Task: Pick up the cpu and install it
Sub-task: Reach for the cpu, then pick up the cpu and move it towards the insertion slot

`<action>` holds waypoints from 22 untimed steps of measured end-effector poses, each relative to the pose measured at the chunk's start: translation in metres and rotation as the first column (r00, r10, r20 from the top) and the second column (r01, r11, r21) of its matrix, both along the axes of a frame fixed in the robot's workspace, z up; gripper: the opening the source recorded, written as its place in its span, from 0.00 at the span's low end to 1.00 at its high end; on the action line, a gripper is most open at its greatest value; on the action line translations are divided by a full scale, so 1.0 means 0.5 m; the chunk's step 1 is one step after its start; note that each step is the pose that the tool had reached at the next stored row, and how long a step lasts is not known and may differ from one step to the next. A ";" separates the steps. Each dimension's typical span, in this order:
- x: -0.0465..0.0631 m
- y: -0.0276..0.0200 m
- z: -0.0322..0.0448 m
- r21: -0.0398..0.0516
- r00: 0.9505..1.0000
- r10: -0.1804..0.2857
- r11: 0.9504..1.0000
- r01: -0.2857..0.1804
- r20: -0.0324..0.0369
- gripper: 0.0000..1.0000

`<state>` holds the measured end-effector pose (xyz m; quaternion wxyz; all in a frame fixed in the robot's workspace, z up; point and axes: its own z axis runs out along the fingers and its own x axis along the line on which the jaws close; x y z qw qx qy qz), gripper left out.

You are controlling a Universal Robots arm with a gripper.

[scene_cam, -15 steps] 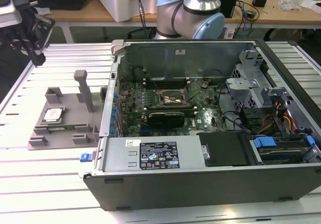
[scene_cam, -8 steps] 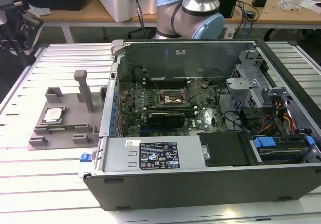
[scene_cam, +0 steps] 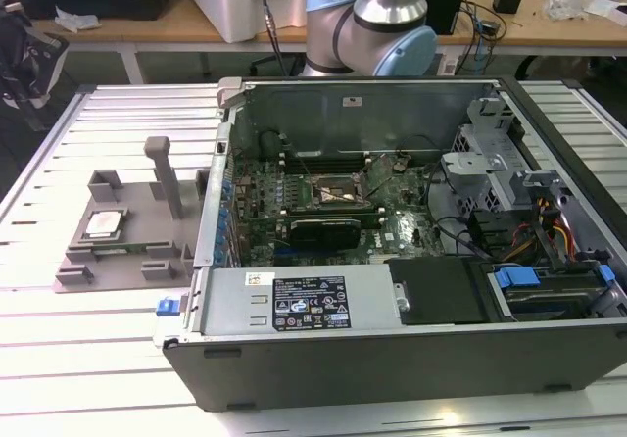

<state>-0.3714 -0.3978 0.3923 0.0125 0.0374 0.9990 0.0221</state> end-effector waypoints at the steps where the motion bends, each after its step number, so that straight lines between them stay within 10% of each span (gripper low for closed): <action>1: -0.004 -0.0001 0.000 0.000 1.000 0.000 1.000 0.000 0.000 0.11; 14: -0.005 0.0000 0.000 0.000 1.000 0.000 1.000 0.000 0.000 0.11; 22: -0.006 0.0000 0.000 0.000 1.000 0.000 1.000 0.000 0.000 0.60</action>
